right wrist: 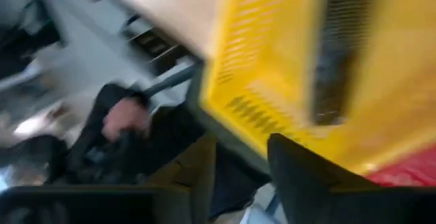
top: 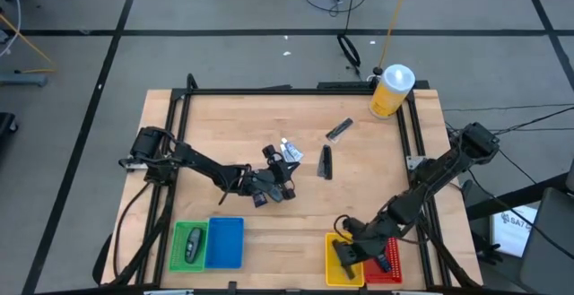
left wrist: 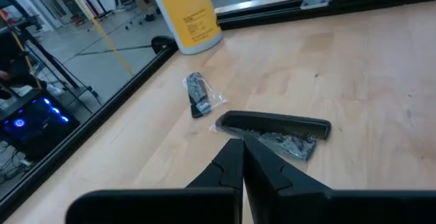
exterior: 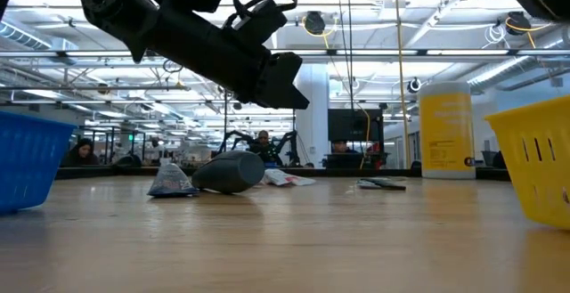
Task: Pick & Place Travel size toiletries
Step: Put the white toothpaste into the blue bin
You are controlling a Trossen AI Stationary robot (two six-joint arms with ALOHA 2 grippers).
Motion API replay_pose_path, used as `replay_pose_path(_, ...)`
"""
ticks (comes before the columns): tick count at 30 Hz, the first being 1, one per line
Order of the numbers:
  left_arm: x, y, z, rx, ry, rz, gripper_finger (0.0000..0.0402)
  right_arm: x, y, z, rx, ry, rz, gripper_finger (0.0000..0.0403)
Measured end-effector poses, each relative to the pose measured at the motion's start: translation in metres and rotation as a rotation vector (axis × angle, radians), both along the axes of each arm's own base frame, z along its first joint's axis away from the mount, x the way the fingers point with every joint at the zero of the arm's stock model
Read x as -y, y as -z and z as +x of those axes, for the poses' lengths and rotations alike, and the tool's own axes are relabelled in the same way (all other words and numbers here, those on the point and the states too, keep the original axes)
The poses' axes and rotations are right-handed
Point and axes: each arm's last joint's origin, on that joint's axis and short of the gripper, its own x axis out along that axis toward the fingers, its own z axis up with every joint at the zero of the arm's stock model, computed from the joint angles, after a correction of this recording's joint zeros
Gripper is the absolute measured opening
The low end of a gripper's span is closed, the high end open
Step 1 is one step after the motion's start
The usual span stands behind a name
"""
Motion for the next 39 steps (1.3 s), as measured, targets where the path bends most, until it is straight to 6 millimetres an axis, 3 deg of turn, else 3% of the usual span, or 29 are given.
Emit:
replay_pose_path(5, 0.005, 0.002, -0.002, -0.024, 0.012, 0.0, 0.0026, 0.004, -0.037, 0.017, 0.43, -0.082, 0.073, 0.0186)
replay_pose_path(8, 0.011, 0.003, -0.003, -0.034, 0.031, 0.013, 0.0028, 0.024, -0.045, 0.028, 0.634, -0.147, -0.116, 0.0195)
replay_pose_path(11, 0.019, 0.004, -0.005, -0.066, 0.053, 0.052, 0.0025, 0.05, -0.036, 0.04, 0.767, -0.262, -0.504, 0.0194)
replay_pose_path(15, 0.031, 0.006, -0.011, -0.111, 0.033, 0.115, 0.0011, 0.091, -0.016, 0.049, 0.732, -0.435, -0.956, 0.0187)
replay_pose_path(21, 0.043, 0.012, -0.018, -0.145, 0.001, 0.101, 0.0009, 0.15, -0.001, 0.056, 0.753, -0.419, -1.326, 0.0187)
replay_pose_path(24, 0.042, 0.014, -0.019, -0.135, -0.026, 0.047, 0.0019, 0.173, 0.027, 0.044, 0.664, -0.467, -1.437, 0.0186)
replay_pose_path(28, 0.027, 0.015, -0.016, -0.072, -0.112, -0.067, 0.0017, 0.206, 0.053, 0.025, 0.603, -0.316, -1.543, 0.0179)
replay_pose_path(32, 0.005, 0.011, -0.013, 0.011, -0.22, -0.199, 0.0004, 0.227, 0.067, 0.004, 0.651, -0.132, -1.58, 0.0173)
replay_pose_path(35, -0.019, -0.004, -0.018, 0.021, -0.302, -0.255, 0.0005, 0.235, 0.066, -0.009, 0.72, 0.007, -1.605, 0.0172)
replay_pose_path(39, -0.06, -0.027, -0.037, -0.163, -0.27, -0.312, 0.0029, 0.233, 0.071, -0.019, 0.747, 0.081, -1.548, 0.0171)
